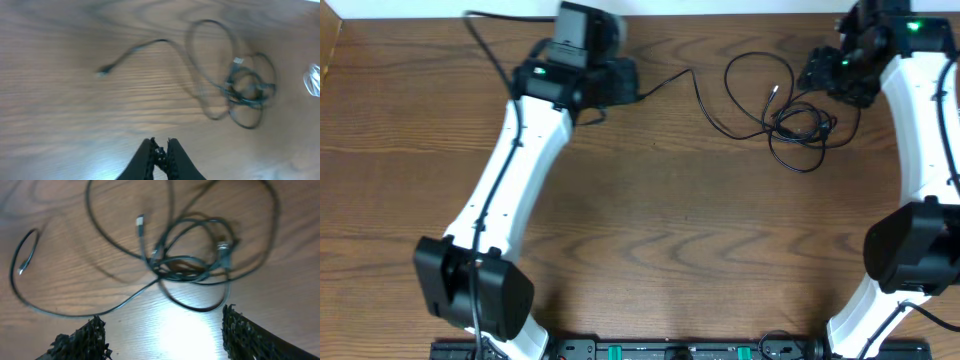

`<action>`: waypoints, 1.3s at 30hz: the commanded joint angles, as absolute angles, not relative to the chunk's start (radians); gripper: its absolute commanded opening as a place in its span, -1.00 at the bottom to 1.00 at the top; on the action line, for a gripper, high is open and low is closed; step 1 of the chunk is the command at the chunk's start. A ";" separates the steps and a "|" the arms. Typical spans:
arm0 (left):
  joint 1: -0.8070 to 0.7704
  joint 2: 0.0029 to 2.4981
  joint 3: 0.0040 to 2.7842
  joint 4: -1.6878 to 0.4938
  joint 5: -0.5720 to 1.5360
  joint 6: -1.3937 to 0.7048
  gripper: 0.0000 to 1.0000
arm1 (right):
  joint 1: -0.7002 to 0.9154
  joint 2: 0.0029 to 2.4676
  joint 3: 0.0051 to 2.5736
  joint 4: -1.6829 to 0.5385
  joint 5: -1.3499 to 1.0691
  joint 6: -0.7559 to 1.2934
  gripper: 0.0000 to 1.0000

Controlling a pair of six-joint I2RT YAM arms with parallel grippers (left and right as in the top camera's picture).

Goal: Untangle cables

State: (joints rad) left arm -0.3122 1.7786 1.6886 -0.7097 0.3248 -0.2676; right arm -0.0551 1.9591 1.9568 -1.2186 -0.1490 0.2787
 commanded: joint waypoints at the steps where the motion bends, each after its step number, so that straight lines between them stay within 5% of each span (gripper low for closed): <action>1: -0.410 1.842 1.694 -0.609 0.402 -0.221 -0.66 | -0.162 1.951 1.965 -1.227 -0.214 0.299 0.46; 10: -0.591 2.033 1.694 -0.277 0.401 -0.226 -0.05 | -0.352 1.948 1.964 -1.308 -0.276 0.266 0.45; 25: -0.745 2.308 1.695 0.103 0.259 -0.240 0.33 | -0.342 1.949 1.953 -1.346 -0.276 0.238 0.44; 35: -0.735 2.349 1.695 -0.082 0.101 -0.159 0.29 | -0.301 1.949 1.901 -1.324 -0.276 0.219 0.45; 39: -0.720 2.307 1.695 -0.227 0.058 -0.090 -0.03 | -0.299 1.949 1.893 -1.324 -0.276 0.220 0.46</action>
